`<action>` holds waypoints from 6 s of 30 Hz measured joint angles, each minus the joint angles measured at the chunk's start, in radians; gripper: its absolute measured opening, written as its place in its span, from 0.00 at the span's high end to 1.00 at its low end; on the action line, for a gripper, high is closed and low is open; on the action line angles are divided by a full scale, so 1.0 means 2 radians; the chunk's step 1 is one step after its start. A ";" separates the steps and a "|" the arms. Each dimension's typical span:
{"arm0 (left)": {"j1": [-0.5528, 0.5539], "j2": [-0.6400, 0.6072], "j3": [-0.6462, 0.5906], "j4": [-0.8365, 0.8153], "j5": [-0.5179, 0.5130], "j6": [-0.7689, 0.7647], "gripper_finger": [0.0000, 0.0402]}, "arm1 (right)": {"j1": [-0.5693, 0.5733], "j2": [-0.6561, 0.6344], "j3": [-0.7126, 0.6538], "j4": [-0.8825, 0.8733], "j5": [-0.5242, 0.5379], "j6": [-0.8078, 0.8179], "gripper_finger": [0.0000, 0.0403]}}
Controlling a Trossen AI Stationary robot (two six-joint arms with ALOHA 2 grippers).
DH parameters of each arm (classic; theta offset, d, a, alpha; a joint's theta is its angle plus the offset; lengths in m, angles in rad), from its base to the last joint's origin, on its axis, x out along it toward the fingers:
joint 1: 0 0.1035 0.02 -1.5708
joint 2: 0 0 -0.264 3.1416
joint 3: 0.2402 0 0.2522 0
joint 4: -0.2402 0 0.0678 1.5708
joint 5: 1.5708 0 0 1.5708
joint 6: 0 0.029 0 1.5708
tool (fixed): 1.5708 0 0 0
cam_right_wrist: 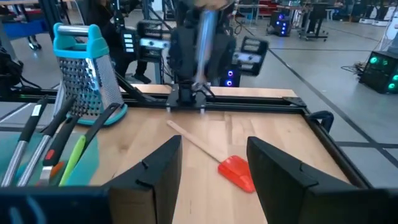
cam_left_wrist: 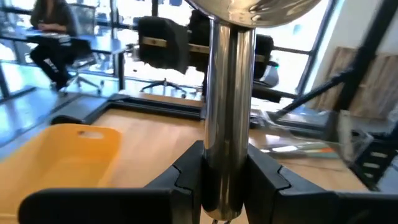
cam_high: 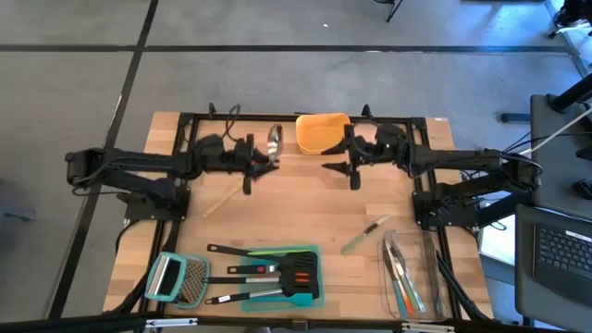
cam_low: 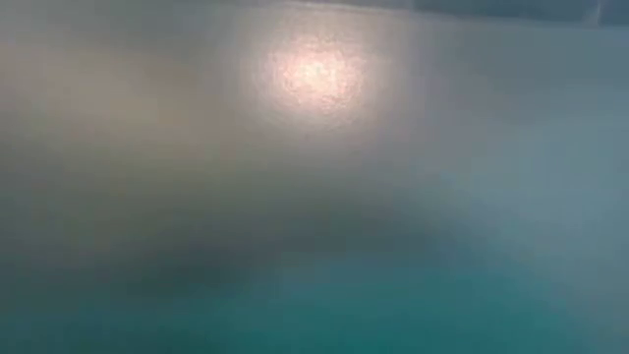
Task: Pick & Place Kitchen Items
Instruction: Put the ice scoop into the yellow bin
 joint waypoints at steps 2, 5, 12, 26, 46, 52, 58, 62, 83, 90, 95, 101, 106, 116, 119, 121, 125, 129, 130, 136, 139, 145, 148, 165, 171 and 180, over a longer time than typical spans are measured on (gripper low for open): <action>0.027 0.002 0.022 -0.030 0.018 0.008 0.83 | -0.024 0.000 0.000 0.002 -0.025 0.000 0.55; 0.056 0.018 0.066 -0.085 0.053 0.032 0.83 | -0.054 0.000 0.000 0.001 -0.050 -0.001 0.55; 0.100 0.105 0.188 -0.187 0.113 0.087 0.83 | -0.106 0.000 0.000 -0.001 -0.096 -0.002 0.55; 0.175 0.280 0.384 -0.356 0.175 0.147 0.83 | -0.213 0.000 -0.061 0.056 -0.140 0.024 0.55; 0.202 0.520 0.754 -0.710 0.199 0.257 0.83 | -0.306 0.000 -0.109 0.078 -0.192 0.025 0.55; 0.203 0.591 0.842 -0.773 0.192 0.267 0.83 | -0.306 0.000 -0.109 0.024 -0.109 -0.020 0.55; 0.202 0.634 0.889 -0.802 0.174 0.271 0.83 | -0.306 0.000 -0.109 -0.008 -0.059 -0.036 0.55; 0.202 0.641 0.895 -0.806 0.170 0.272 0.83 | -0.306 0.000 -0.109 -0.019 -0.044 -0.036 0.55; 0.193 0.672 0.895 -0.836 0.132 0.271 0.83 | -0.292 0.000 -0.109 -0.028 -0.039 -0.019 0.55; 0.180 0.675 0.894 -0.829 0.056 0.274 0.83 | -0.291 0.000 -0.109 -0.035 -0.039 -0.013 0.55; 0.175 0.675 0.894 -0.829 0.052 0.271 0.83 | -0.291 0.000 -0.109 -0.039 -0.039 -0.013 0.55; 0.174 0.675 0.894 -0.844 0.053 0.264 0.83 | -0.291 0.001 -0.109 -0.045 -0.039 -0.013 0.55; 0.170 0.675 0.894 -0.850 0.052 0.252 0.83 | -0.291 0.001 -0.109 -0.045 -0.039 -0.012 0.55; 0.157 0.675 0.894 -0.872 0.052 0.241 0.83 | -0.291 0.000 -0.108 -0.044 -0.039 -0.010 0.55; 0.155 0.675 0.894 -0.883 0.051 0.241 0.83 | -0.291 0.000 -0.108 -0.043 -0.039 -0.009 0.55; 0.155 0.675 0.894 -0.884 0.049 0.239 0.83 | -0.291 0.000 -0.108 -0.043 -0.039 -0.009 0.55; 0.155 0.675 0.894 -0.884 0.036 0.229 0.83 | -0.291 0.000 -0.108 -0.045 -0.039 -0.008 0.55; 0.155 0.675 0.894 -0.881 0.026 0.217 0.83 | -0.291 0.000 -0.108 -0.046 -0.041 -0.007 0.55; 0.155 0.675 0.894 -0.882 0.026 0.217 0.83 | -0.291 0.001 -0.108 -0.047 -0.042 -0.007 0.55; 0.156 0.675 0.894 -0.882 0.026 0.219 0.83 | -0.291 0.001 -0.108 -0.050 -0.043 -0.007 0.55; 0.156 0.675 0.894 -0.881 0.026 0.224 0.83 | -0.291 0.001 -0.108 -0.050 -0.043 -0.007 0.55; 0.155 0.675 0.897 -0.875 -0.001 0.235 0.83 | -0.291 0.000 -0.108 -0.050 -0.043 -0.007 0.55; 0.155 0.675 0.907 -0.874 -0.002 0.239 0.83 | -0.291 0.001 -0.108 -0.050 -0.043 -0.007 0.55; 0.156 0.655 0.925 -0.952 -0.054 0.267 0.83 | -0.291 0.000 -0.108 -0.046 -0.043 -0.003 0.55; 0.155 0.654 0.925 -0.962 -0.067 0.271 0.83 | -0.290 0.000 -0.108 -0.046 -0.044 0.001 0.55; 0.155 0.654 0.925 -0.968 -0.081 0.275 0.83 | -0.284 0.001 -0.103 -0.050 -0.044 0.001 0.55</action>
